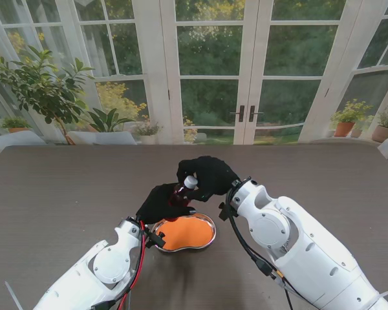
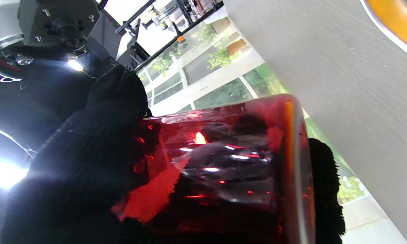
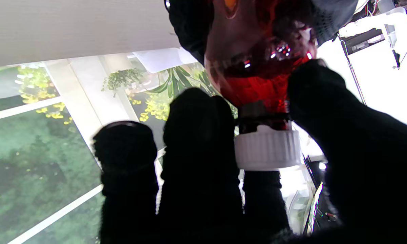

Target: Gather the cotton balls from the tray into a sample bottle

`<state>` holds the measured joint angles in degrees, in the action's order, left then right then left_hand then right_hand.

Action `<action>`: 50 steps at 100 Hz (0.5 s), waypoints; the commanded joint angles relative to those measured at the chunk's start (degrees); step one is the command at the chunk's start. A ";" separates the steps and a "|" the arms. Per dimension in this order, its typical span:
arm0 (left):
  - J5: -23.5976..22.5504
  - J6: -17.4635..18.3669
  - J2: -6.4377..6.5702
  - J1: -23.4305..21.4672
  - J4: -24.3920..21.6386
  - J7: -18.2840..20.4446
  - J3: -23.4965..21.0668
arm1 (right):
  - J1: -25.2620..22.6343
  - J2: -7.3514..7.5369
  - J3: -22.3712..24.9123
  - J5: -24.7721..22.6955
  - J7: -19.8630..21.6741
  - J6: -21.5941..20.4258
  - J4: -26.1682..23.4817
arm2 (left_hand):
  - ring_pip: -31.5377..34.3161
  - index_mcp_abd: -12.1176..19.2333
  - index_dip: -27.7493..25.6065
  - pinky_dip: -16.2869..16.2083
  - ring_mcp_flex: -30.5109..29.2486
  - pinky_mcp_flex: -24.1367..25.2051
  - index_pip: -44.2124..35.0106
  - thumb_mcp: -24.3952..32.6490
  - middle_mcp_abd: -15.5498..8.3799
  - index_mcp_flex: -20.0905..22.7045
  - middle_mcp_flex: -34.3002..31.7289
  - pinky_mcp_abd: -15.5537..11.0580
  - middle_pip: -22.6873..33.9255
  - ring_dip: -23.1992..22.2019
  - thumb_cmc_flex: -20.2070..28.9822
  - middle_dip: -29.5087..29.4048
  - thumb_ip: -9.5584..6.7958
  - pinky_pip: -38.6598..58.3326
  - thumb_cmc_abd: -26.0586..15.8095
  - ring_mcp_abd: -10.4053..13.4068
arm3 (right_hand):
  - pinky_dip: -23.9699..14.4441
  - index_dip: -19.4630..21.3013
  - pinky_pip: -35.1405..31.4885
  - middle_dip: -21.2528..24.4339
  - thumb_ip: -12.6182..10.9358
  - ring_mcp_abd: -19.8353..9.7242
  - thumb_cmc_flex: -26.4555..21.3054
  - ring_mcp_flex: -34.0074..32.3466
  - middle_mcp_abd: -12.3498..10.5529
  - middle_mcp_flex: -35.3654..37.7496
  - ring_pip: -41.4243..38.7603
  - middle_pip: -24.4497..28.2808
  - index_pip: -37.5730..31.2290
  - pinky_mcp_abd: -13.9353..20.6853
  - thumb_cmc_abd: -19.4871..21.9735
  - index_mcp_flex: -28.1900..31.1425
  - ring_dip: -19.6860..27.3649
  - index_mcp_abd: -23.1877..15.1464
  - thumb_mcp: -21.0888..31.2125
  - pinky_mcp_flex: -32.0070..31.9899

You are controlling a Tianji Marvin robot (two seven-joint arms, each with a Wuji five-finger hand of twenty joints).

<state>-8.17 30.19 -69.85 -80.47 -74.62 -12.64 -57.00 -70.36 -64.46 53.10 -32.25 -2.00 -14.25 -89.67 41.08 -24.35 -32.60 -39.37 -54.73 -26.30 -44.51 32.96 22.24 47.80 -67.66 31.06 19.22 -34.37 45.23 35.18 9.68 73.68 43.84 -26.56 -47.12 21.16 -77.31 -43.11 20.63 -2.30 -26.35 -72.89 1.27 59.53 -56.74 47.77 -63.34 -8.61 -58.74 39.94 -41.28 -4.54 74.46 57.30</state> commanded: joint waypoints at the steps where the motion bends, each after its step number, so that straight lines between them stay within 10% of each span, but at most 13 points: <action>1: 0.16 0.13 -0.34 -0.12 -0.33 0.85 -0.12 | -0.02 -0.54 -0.35 0.20 0.44 0.05 0.62 | 1.00 11.76 -0.94 -0.22 0.56 2.48 -3.60 7.56 -3.95 7.26 -2.37 -0.84 -0.05 -0.77 9.03 -0.43 -0.53 -0.19 -13.72 -2.08 | 0.95 -2.33 -3.82 -1.20 0.68 -2.22 -4.61 -2.80 -0.50 2.82 -3.36 0.51 -5.85 3.10 0.24 1.55 -1.52 0.44 3.10 2.75; 31: 0.30 0.04 -0.34 -0.30 -0.52 0.81 -0.32 | 0.51 -1.01 -1.10 2.11 -0.32 -0.93 2.22 | 1.01 11.71 -0.88 -0.21 0.67 2.58 -3.52 7.46 -3.86 7.16 -2.16 -0.89 -0.15 -0.79 9.01 -0.46 -0.52 -0.24 -13.88 -2.11 | -0.62 -3.75 -9.57 -4.22 -1.97 -4.34 -7.09 -2.89 -0.99 8.86 -13.84 2.52 -13.32 4.60 8.19 5.00 -5.21 -1.72 4.14 5.85; 50: 0.41 -0.22 -0.38 -0.48 -0.73 0.68 -0.42 | 0.74 -0.97 -1.37 3.31 0.62 -1.32 2.83 | 0.92 11.60 -0.37 -0.17 1.16 2.91 -2.66 7.14 -3.64 6.37 -1.52 -0.91 -0.41 -0.81 8.84 -0.53 -0.42 -0.42 -14.29 -2.03 | -2.25 -5.13 -13.81 -9.13 -0.64 -5.95 -6.94 -2.84 -1.63 9.10 -22.07 4.94 -21.63 5.55 6.18 0.28 -9.61 -2.08 9.69 6.81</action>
<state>-7.97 30.01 -69.80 -80.85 -74.60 -12.75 -57.38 -69.43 -65.19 52.12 -28.44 -2.03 -15.32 -87.42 41.08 -24.37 -32.63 -39.38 -54.67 -26.28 -44.24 32.96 22.27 47.80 -67.66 31.07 19.14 -34.37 45.23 35.17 9.69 73.68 43.84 -26.56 -48.05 15.49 -87.06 -50.35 21.69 -3.69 -26.80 -73.58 1.81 64.26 -75.39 47.93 -70.77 -6.35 -57.03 38.90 -48.92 -4.43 74.35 61.75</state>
